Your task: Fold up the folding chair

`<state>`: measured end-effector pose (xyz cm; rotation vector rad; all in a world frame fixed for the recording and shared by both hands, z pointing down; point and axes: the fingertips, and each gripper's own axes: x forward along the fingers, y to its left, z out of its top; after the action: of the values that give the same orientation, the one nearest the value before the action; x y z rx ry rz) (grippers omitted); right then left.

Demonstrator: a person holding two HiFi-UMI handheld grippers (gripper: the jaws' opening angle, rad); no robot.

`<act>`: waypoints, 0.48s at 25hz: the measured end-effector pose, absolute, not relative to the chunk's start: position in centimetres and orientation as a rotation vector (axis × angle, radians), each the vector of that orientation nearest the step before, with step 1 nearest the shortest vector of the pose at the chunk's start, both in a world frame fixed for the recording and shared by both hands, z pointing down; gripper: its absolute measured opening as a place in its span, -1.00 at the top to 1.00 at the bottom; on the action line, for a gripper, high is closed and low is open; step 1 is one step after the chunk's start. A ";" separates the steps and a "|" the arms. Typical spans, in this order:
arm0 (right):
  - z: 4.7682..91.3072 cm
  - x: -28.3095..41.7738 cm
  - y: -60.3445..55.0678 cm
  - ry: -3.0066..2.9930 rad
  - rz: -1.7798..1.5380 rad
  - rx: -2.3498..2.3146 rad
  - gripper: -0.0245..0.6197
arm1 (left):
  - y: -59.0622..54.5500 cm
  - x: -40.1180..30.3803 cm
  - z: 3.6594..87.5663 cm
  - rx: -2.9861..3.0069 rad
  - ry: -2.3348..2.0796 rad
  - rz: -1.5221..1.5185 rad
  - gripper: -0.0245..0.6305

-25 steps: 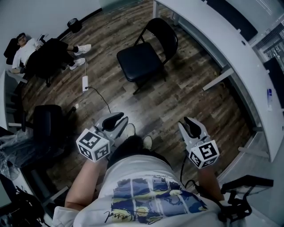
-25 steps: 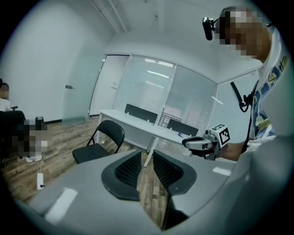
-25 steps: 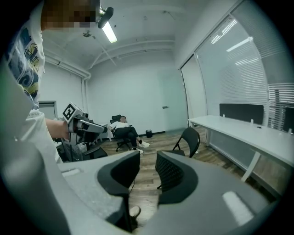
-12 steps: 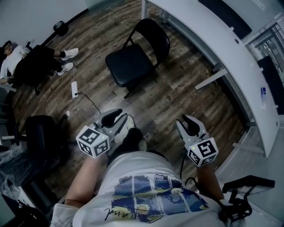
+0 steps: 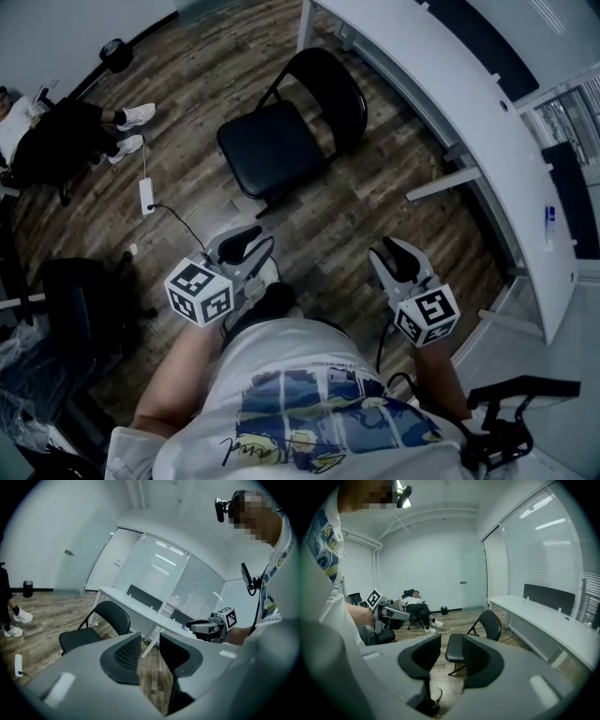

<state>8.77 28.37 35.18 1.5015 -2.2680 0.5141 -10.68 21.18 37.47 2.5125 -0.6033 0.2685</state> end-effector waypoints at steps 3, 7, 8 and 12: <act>35.2 7.7 25.9 -2.255 0.514 1.479 0.52 | 19.4 -11.9 38.0 2.505 -0.601 0.249 0.52; 34.4 6.7 22.8 -2.238 0.489 1.471 0.51 | 17.0 -13.3 38.4 2.501 -0.596 0.223 0.51; 34.2 6.4 22.1 -2.237 0.481 1.472 0.51 | 16.4 -13.7 38.6 2.498 -0.597 0.220 0.51; 33.9 5.6 19.6 -2.232 0.457 1.446 0.51 | 14.7 -15.1 39.5 2.476 -0.624 0.199 0.49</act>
<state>5.63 19.62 33.91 1.4456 -2.2323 0.4566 -15.09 14.65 39.46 2.4757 -0.6241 0.1993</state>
